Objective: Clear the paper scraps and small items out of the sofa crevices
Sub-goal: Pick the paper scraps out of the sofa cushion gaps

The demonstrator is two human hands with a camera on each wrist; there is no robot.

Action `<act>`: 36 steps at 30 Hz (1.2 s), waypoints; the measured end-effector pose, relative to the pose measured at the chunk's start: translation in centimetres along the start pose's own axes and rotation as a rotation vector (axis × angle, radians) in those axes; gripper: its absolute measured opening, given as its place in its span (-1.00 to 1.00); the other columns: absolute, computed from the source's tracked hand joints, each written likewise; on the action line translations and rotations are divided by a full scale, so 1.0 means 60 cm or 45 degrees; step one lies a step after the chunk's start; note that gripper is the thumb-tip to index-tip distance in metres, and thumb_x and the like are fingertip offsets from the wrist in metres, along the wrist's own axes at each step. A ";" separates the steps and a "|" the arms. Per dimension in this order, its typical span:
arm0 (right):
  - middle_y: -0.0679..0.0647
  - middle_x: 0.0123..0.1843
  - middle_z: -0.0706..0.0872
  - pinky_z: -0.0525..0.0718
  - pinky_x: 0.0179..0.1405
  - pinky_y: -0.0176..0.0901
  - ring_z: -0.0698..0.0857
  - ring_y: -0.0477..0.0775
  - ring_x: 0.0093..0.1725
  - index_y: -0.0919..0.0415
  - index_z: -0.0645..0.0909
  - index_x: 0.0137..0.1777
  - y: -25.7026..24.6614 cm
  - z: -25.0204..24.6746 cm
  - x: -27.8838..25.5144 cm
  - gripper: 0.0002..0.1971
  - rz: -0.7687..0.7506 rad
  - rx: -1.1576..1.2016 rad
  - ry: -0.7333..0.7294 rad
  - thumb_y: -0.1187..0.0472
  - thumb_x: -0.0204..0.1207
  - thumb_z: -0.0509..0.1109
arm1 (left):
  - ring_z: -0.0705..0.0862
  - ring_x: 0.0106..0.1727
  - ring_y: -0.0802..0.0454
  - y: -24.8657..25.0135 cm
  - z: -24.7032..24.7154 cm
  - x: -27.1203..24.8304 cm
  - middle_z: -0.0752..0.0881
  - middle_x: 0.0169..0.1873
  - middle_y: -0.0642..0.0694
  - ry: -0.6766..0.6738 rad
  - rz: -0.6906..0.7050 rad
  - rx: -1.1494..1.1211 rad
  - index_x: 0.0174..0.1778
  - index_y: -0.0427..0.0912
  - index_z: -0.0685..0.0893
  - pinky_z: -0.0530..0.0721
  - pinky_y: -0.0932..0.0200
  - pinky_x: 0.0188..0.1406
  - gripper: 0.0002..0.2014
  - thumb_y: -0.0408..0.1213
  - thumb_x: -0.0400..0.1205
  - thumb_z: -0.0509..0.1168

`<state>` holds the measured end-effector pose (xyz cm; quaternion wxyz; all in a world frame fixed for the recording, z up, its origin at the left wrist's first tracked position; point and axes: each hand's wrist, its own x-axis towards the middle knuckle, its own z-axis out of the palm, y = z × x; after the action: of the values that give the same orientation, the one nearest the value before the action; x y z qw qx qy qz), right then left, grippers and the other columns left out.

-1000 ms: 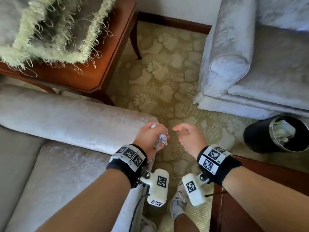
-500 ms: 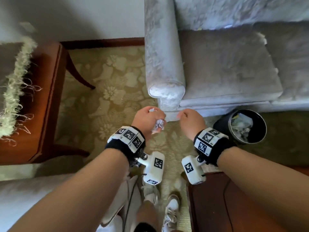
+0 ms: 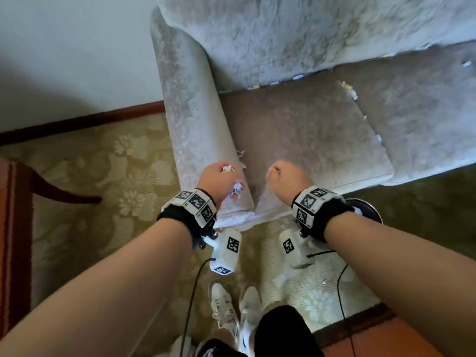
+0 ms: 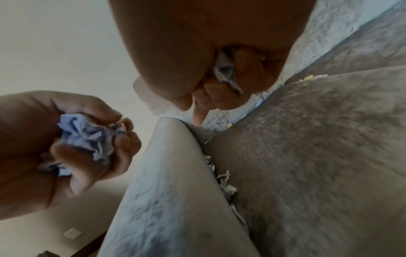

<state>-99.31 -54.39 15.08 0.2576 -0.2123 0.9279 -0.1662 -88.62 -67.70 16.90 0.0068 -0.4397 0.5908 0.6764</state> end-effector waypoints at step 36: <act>0.12 0.10 0.72 0.59 -0.11 -0.02 0.73 0.28 0.07 0.08 0.41 0.32 0.081 0.235 0.349 -0.71 -0.727 -0.502 -0.786 0.17 0.61 0.23 | 0.59 -0.60 0.03 0.020 0.109 0.299 0.65 -0.56 -0.12 0.416 -0.010 -0.089 -0.36 -0.19 0.66 0.56 0.23 -0.63 -0.75 -0.65 0.43 0.32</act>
<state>-109.36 -63.10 -6.96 0.4205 -0.5435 0.7262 0.0200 -104.07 -71.97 6.52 -0.1020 -0.5459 0.5585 0.6161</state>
